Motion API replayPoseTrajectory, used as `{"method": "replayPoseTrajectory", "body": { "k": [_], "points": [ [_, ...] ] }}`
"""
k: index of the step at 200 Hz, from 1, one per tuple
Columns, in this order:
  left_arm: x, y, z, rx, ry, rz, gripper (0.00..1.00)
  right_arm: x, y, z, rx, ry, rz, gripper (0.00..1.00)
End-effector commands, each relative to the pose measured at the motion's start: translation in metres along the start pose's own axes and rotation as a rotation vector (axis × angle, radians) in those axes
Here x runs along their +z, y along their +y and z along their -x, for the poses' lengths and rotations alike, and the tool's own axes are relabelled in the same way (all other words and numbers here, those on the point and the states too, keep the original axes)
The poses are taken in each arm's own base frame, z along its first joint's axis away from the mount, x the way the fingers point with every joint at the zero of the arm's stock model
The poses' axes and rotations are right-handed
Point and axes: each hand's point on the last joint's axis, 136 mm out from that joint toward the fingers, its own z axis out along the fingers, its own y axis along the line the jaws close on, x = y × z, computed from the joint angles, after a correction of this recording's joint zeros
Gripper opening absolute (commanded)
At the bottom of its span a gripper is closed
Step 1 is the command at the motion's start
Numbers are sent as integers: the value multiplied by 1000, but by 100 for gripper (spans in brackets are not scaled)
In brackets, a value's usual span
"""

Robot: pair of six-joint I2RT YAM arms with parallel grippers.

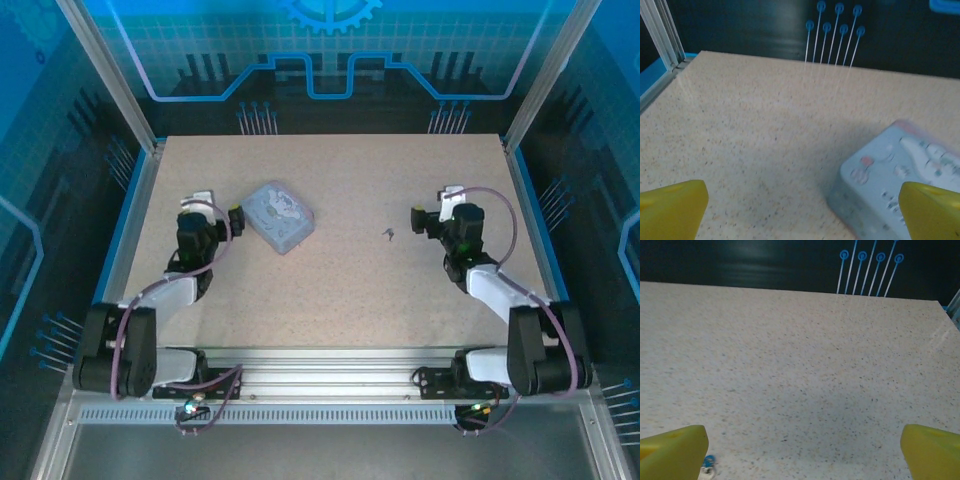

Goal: Unlock a padlock with a key

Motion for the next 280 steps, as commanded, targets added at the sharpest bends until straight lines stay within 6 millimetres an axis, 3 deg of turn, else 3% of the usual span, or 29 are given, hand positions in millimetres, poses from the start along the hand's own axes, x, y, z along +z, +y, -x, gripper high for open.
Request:
{"method": "replayPoseTrajectory", "body": {
  "k": [1, 11, 27, 45, 99, 153, 217, 247, 280],
  "points": [
    [-14, 11, -3, -238, 121, 74, 99, -18, 13, 19, 104, -1, 86, 100],
    [-20, 14, -3, -377, 155, 101, 99, -27, 11, 27, 210, 21, 88, 100],
    [-22, 0, 1, -460, 187, 9, 99, -45, -16, 8, 503, 199, -84, 100],
    [-22, -11, -3, -524, 257, -25, 99, -46, 0, 14, 533, 246, 62, 100],
    [0, -39, -28, -619, 441, -52, 99, -66, 30, 16, 521, 306, 202, 100],
    [43, -56, -53, -637, 543, -21, 97, -87, 48, 12, 472, 343, 265, 100],
    [93, -87, -56, -564, 605, -66, 96, -103, 56, 3, 460, 364, 310, 100],
    [107, -117, -59, -527, 651, -150, 92, -104, 58, -1, 442, 377, 319, 100],
    [106, -169, -59, -454, 682, -288, 91, -99, 62, -3, 434, 393, 332, 100]
  ]
}}
